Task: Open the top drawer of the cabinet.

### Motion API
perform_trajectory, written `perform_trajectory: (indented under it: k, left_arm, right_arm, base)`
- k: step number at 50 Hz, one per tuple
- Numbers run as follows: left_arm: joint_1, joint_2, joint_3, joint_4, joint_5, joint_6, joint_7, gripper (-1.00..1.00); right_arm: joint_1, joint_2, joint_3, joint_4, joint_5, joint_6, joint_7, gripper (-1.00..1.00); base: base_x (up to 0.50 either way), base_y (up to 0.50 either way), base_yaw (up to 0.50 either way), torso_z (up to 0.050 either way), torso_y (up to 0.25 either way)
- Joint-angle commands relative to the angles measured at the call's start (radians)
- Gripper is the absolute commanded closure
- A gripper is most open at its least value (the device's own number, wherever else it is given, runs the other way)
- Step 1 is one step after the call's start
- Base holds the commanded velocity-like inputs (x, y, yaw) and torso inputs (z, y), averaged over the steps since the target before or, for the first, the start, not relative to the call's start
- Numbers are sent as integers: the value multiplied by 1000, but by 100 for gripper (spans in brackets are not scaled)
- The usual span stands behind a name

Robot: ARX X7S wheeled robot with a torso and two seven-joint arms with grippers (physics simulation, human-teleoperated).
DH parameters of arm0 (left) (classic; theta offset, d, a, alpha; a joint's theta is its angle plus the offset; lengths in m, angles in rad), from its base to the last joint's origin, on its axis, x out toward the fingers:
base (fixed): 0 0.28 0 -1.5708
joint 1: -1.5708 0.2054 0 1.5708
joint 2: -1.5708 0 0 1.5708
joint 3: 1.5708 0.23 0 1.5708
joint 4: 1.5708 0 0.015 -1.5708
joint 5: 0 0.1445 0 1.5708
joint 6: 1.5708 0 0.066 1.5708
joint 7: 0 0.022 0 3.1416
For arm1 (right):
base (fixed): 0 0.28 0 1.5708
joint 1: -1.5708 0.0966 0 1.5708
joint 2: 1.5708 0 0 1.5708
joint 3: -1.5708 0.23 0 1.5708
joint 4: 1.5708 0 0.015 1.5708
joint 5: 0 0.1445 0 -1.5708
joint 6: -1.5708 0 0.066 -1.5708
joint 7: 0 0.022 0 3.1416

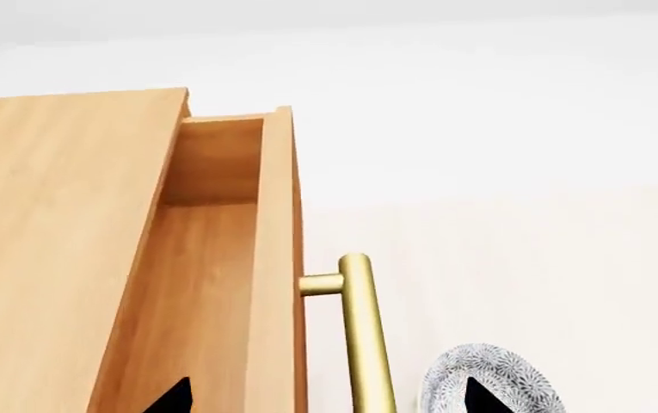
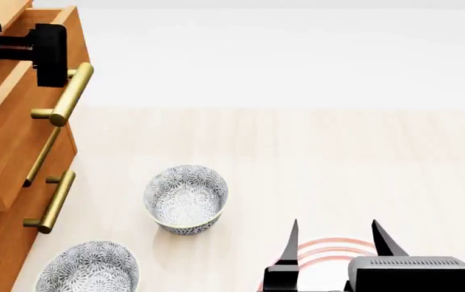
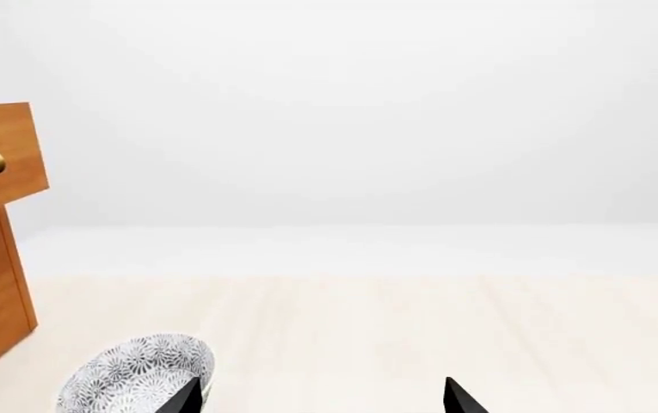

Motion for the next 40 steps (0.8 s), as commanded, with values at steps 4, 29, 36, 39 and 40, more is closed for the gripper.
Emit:
perform_trajectory:
  k: [4,29,36,39,40]
  left_arm:
    - [72,-29,-59,-83,-65,102,-57,-100]
    - [161,-20,-89,-97,-125,131,-53,-100]
    - [175,-15,-97,-99,-148,127,-45,-100]
    - [196,-3,-65,-45,-148,102,-21,-100]
    - [200,-1,-60,-35,-149,98,-17,-100]
  right_arm:
    - [2,3,-6,-5,-1,5,9,-100]
    - [-7,7,-12,6,-1,-10,9,-100]
    - [-9,8,-11,9,1,-13,9,-100]
    - [-6,4,-15,22,-3,-20,7,-100]
    - [-6,4,-16,22,-3,-19,7,-100]
  base:
    - [0,0,0,0,0]
    - [0,0,0,0,0]
    - [0,0,0,0,0]
    - [0,0,0,0,0]
    - [0,0,0,0,0]
